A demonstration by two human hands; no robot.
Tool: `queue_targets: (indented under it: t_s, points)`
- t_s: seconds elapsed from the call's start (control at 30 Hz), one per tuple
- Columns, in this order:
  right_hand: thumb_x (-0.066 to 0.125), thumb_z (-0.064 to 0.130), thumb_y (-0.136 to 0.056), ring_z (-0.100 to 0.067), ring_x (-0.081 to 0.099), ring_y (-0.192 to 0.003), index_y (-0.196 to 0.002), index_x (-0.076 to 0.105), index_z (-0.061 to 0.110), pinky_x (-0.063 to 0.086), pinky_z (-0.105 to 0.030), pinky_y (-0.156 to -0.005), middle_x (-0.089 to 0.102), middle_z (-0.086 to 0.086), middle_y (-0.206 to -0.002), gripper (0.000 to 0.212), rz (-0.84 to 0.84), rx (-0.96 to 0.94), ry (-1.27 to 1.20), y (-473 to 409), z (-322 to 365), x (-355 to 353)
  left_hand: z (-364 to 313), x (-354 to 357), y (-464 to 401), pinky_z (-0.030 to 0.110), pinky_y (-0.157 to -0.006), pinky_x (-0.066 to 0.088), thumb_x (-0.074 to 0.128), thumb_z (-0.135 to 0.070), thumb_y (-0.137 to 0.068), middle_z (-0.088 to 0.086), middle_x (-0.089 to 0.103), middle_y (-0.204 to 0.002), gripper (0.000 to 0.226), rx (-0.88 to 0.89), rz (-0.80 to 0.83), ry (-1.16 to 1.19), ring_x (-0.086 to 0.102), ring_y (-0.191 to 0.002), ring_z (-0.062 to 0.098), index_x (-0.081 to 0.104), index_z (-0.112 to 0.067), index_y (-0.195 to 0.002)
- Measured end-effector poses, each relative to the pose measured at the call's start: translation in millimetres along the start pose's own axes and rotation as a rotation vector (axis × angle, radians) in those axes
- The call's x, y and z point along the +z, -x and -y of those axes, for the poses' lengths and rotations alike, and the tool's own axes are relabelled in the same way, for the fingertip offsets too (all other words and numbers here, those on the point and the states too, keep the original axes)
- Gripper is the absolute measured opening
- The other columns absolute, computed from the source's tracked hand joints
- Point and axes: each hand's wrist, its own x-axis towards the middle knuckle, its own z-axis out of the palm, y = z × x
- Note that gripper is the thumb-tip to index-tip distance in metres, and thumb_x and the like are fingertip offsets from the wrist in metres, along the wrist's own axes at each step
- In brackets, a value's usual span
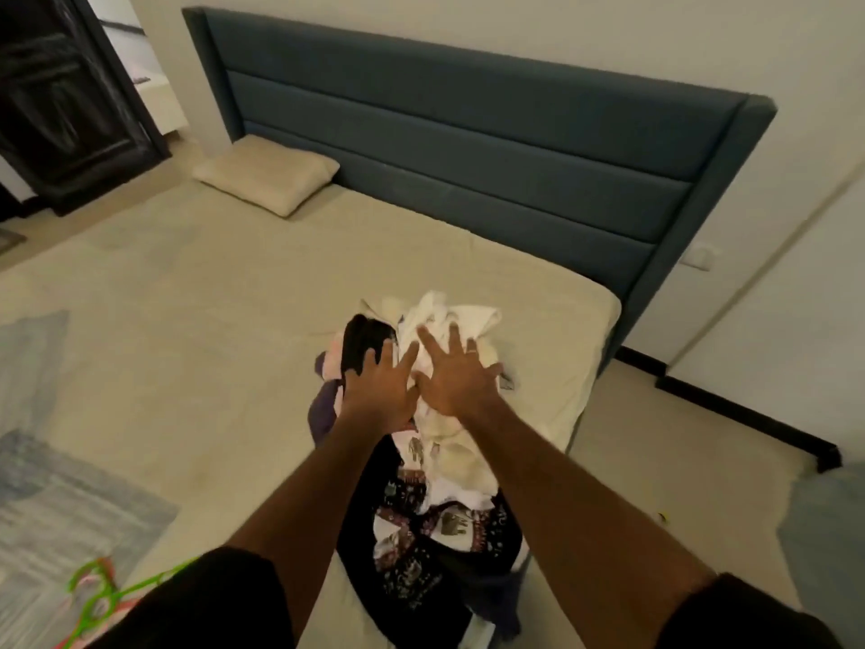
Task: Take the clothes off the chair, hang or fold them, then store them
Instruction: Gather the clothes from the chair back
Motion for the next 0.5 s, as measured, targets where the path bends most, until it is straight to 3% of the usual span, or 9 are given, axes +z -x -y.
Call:
queue_targets:
  t_s: [0.1, 0.23, 0.43, 0.5]
  points:
    - [0.041, 0.057, -0.101, -0.034, 0.01, -0.155, -0.157, 0.0, 0.051, 0.014, -0.077, -0.111, -0.003, -0.002, -0.171, 0.069, 0.121, -0.051, 0.058, -6.8, -19.7, 48.5, -2.4, 58.4, 1.3, 0.062, -0.114, 0.032, 0.037, -0.049, -0.102, 0.008, 0.011, -0.169, 0.068, 0.008, 0.115, 0.062, 0.011, -0.156, 0.027, 0.007, -0.031, -0.16]
    - [0.042, 0.058, -0.101, -0.036, 0.002, -0.156, -0.157, -0.004, 0.052, 0.01, -0.077, -0.112, -0.009, -0.003, -0.171, 0.073, 0.224, -0.04, 0.125, -38.7, -74.8, 108.5, 2.3, 116.5, -12.1, 0.067, -0.119, 0.017, 0.043, -0.061, -0.099, 0.004, -0.009, -0.17, 0.079, -0.074, 0.267, 0.13, -0.004, -0.157, 0.027, 0.001, -0.035, -0.16]
    - [0.071, 0.079, -0.067, -0.041, -0.022, -0.152, -0.147, -0.017, 0.065, 0.009, -0.086, -0.103, -0.04, 0.005, -0.161, 0.12, 0.414, -0.052, 0.171, -105.9, -153.4, 182.5, 25.0, 210.8, -57.2, 0.084, -0.105, 0.011, 0.062, -0.08, -0.075, -0.01, -0.037, -0.161, 0.11, -0.272, 0.514, 0.212, -0.029, -0.15, 0.033, -0.017, -0.059, -0.149]
    - [0.067, 0.09, -0.058, -0.043, -0.024, -0.151, -0.149, -0.019, 0.061, 0.01, -0.088, -0.1, -0.04, 0.002, -0.161, 0.128, 0.383, -0.1, 0.19, -111.3, -169.6, 209.4, 24.5, 242.9, -62.8, 0.086, -0.103, 0.013, 0.069, -0.081, -0.067, -0.01, -0.04, -0.159, 0.12, -0.292, 0.58, 0.242, -0.034, -0.147, 0.038, -0.019, -0.061, -0.147]
